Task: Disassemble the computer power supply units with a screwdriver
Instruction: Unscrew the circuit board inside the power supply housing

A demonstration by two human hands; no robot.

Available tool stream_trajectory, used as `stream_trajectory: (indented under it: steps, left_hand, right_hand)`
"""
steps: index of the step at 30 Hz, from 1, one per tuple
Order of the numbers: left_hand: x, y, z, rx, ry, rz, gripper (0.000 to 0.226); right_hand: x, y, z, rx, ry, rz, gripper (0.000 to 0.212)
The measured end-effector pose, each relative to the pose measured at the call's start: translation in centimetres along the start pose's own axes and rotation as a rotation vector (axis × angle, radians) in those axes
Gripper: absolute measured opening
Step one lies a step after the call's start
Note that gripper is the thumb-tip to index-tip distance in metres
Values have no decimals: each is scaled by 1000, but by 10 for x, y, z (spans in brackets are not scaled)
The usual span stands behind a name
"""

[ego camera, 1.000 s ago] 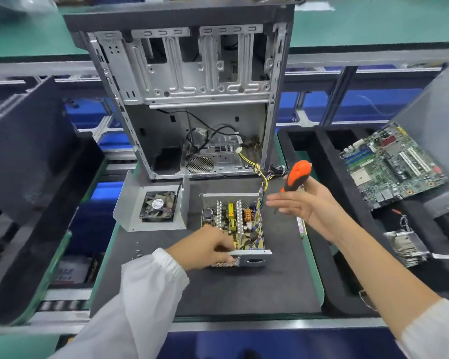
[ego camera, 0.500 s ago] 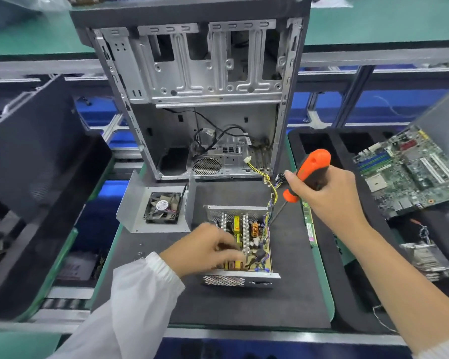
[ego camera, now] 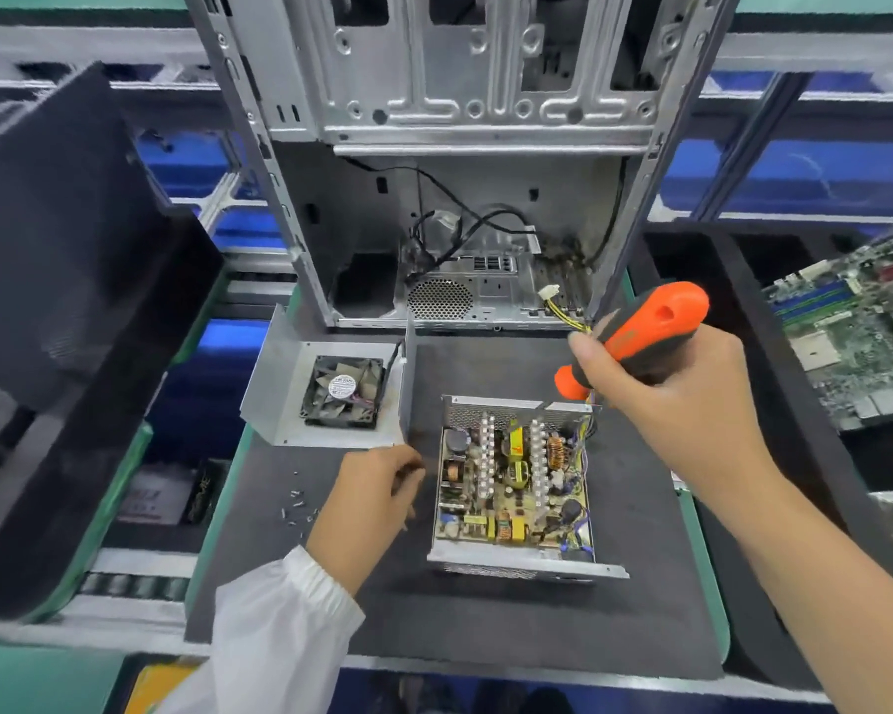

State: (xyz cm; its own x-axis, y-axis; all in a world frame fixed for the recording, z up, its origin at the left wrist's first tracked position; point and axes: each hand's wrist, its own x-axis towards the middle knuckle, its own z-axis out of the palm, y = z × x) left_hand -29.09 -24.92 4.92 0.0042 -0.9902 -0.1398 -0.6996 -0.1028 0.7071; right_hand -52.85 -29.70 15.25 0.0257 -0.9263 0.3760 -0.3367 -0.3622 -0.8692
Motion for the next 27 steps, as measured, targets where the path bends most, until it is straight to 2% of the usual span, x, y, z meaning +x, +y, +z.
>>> stream_trajectory:
  steps: [4,8,13,18,27]
  left_hand:
    - [-6,-4,10,-166,33,-31,17]
    - [-8,2,26,-219,48,19,19]
    - [-14,4,40,-289,75,-3,18]
    - [-14,2,41,-370,47,-20,20]
    - [-2,-10,31,-496,36,-71,21]
  right_hand:
    - [11,-8,31,-105,-68,-83,30]
    - [19,-6,58,-173,-131,-141,32]
    - [20,5,79,-348,-197,-245,35]
    - [15,16,86,-375,-189,-267,39]
    - [10,22,84,-315,-148,-240,29]
